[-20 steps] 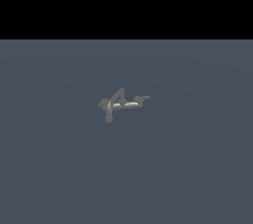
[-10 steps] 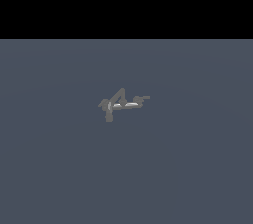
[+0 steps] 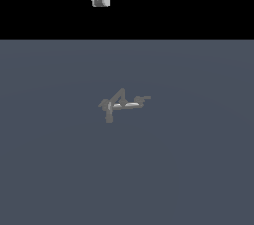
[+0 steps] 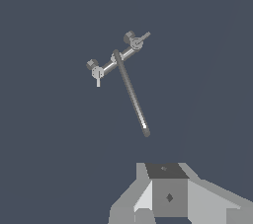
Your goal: Turn on the faucet by rotating a designated handle.
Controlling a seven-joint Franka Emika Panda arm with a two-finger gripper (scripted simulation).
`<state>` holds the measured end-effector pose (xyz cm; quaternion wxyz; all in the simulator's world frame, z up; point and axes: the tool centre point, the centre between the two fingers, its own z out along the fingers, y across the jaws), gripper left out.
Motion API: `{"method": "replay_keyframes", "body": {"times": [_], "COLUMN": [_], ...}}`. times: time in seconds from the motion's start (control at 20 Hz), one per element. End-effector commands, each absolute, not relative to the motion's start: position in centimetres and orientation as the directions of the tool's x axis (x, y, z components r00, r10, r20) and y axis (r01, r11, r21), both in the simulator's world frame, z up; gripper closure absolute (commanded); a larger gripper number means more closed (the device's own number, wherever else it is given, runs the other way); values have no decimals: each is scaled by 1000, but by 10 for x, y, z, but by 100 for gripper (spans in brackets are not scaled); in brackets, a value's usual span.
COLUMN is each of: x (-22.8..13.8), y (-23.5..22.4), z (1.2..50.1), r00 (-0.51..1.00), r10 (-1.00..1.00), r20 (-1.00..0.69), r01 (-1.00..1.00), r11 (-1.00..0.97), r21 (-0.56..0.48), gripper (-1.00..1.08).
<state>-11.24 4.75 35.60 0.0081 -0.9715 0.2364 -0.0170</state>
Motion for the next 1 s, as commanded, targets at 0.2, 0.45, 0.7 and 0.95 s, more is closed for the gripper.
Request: {"method": "replay_keyframes", "body": {"times": [0.2, 0.45, 0.7, 0.95], "x": [-73, -43, -15, 13], "y": [47, 42, 34, 23], "z": [313, 280, 248, 215], "r00": [813, 746, 671, 587], "r10": [-582, -665, -741, -810], "r20": [23, 19, 15, 12], "r01": [-582, -665, -741, -809], "r11": [-813, -747, -671, -587], "r21": [-25, -24, -21, -18], "gripper": [108, 108, 108, 108]}}
